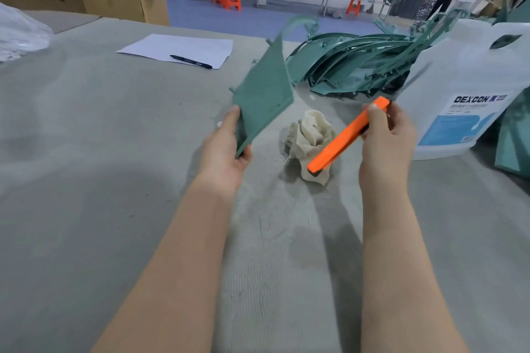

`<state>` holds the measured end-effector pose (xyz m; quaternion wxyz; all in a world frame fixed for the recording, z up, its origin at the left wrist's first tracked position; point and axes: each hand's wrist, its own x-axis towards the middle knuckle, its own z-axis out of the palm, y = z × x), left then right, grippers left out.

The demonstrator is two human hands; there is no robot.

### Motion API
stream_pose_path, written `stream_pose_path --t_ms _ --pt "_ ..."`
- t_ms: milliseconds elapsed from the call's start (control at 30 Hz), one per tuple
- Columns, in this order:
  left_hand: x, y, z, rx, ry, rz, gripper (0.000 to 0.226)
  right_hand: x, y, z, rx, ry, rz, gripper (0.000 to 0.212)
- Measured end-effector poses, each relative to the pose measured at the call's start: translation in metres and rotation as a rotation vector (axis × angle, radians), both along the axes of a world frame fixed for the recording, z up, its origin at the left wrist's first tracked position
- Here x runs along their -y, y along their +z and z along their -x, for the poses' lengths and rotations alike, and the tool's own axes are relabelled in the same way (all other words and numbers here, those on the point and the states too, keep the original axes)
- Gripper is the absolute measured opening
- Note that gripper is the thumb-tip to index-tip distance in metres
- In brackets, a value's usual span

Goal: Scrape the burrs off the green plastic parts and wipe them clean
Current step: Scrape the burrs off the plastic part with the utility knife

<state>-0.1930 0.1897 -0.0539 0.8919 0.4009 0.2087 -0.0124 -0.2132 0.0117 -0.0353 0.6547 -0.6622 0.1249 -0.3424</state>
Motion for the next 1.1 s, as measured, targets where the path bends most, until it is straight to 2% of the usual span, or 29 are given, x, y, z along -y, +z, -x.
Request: stream_pose_path --t_ms 67,133,233,333,433,500,567,700,767,867,1100 --pt "0.001 -0.001 0.0 0.051 0.038 -0.148 0.019 -0.013 0.003 0.004 0.035 0.164 -0.078 0.011" --pt "0.001 -0.002 0.0 0.109 0.083 -0.374 0.025 -0.023 0.003 0.006 0.02 0.269 -0.14 0.013" --pt "-0.001 -0.005 0.0 0.202 0.14 -0.624 0.022 -0.029 0.003 0.006 -0.037 0.299 -0.208 0.005" --pt "-0.002 -0.007 -0.001 0.239 0.164 -0.716 0.02 -0.026 -0.002 0.005 -0.12 0.286 -0.147 0.026" --pt "-0.002 -0.008 0.0 0.279 0.184 -0.752 0.018 -0.024 -0.004 0.006 -0.161 0.341 -0.113 0.031" --pt "-0.002 -0.008 0.0 0.299 0.199 -0.743 0.018 -0.025 -0.004 0.005 -0.17 0.376 -0.077 0.023" --pt "-0.003 -0.006 -0.001 0.28 0.21 -0.631 0.013 -0.026 -0.005 0.004 -0.163 0.363 -0.021 0.013" --pt "-0.02 0.003 -0.003 0.2 0.377 -0.079 0.022 -0.026 -0.005 0.0 -0.093 0.232 -0.054 0.013" --pt "-0.028 0.004 -0.003 0.219 0.448 0.052 0.021 -0.024 -0.006 -0.002 -0.053 0.174 -0.112 0.018" --pt "-0.027 0.005 0.001 0.238 0.404 0.053 0.019 -0.023 -0.007 -0.003 -0.019 0.154 -0.214 0.018" --pt "-0.01 0.009 0.007 0.213 0.125 -0.252 0.03 -0.024 -0.008 -0.004 0.028 0.139 -0.297 0.016"
